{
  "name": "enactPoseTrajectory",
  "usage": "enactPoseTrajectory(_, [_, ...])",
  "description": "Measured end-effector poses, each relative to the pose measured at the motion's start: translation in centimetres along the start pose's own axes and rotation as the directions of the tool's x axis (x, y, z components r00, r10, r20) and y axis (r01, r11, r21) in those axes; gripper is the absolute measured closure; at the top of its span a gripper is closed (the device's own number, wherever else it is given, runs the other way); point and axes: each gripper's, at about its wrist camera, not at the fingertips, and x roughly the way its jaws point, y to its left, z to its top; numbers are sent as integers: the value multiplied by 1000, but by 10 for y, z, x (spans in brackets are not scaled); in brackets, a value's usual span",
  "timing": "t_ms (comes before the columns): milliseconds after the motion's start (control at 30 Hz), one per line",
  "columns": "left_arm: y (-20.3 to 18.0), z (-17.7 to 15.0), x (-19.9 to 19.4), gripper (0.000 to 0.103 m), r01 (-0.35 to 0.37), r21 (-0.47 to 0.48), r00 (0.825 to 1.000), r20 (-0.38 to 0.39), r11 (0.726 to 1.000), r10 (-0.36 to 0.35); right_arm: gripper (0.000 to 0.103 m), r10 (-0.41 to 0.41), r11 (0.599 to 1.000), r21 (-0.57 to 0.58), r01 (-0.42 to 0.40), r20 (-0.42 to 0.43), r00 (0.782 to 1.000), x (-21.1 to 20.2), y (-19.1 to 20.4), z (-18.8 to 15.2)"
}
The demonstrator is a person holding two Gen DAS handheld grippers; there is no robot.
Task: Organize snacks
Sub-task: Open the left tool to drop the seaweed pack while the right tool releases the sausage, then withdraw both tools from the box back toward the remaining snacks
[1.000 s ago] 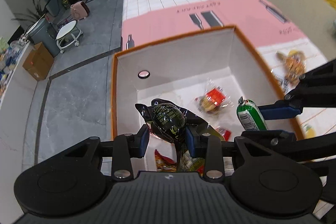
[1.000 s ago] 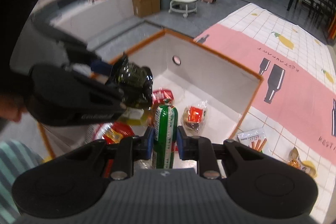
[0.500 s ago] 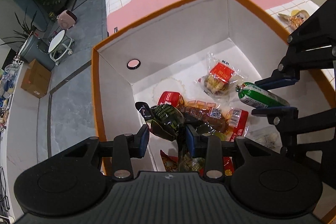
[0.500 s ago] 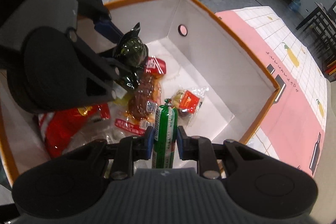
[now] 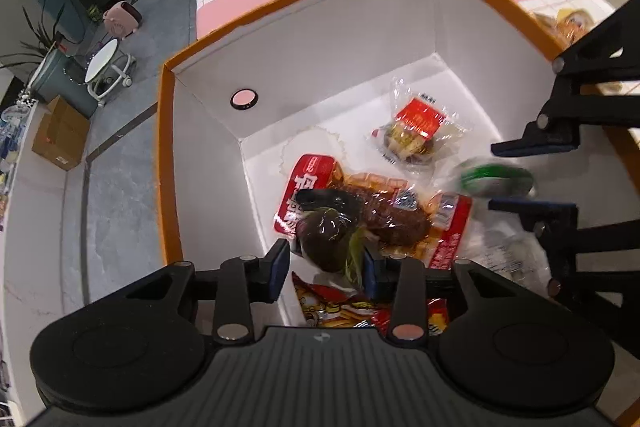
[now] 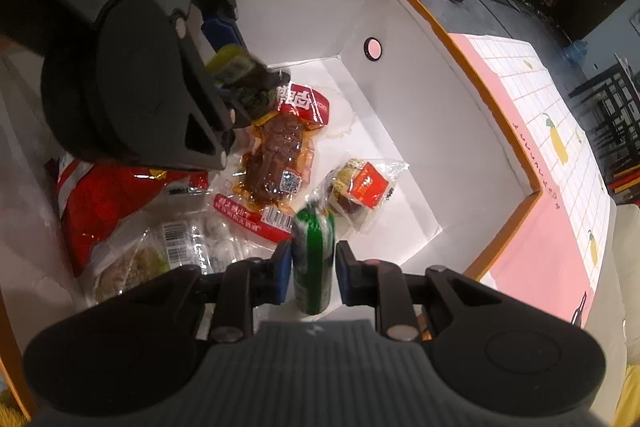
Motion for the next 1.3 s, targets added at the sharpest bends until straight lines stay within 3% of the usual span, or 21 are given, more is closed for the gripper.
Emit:
enactPoseTrajectory(33, [0,1,-2,51,8,-3,1000,3,1000,-8,80,-3,1000,-2,3,3,1000,-2,0,0])
enactPoseTrajectory(100, [-1,2,-6,41,1,-6,1000,11,1000,-1,65,-11,1000,-6,11,13,1000,-3,-1,0])
enactPoseTrajectory(300, [0,2,-25,37,-9,-30,998,58,1000,11,39,-35,999,14,34,71,997,-20,-5,-6])
enactPoseTrajectory(400, [0,0,-33,37,-20,-58,996,83,998,25,32,-64,998,33,60,125,990,-34,-8,-11])
enactPoseTrajectory(667, [-5,-9,-77,36,-37,-178,975,208,983,75,28,-110,986,153,66,293,950,-81,-26,-39])
enactPoseTrajectory(900, [-34,-8,-117,33,15,-200,947,316,980,50,27,-207,947,312,79,401,892,-118,-43,-80])
enactPoseTrajectory(1000, [-50,-6,-129,33,44,-210,936,351,977,33,21,-232,928,365,72,419,878,-131,-49,-104])
enactPoseTrajectory(1300, [-105,4,-137,33,151,-227,915,400,962,-49,16,-266,873,483,70,351,898,-137,-57,-175])
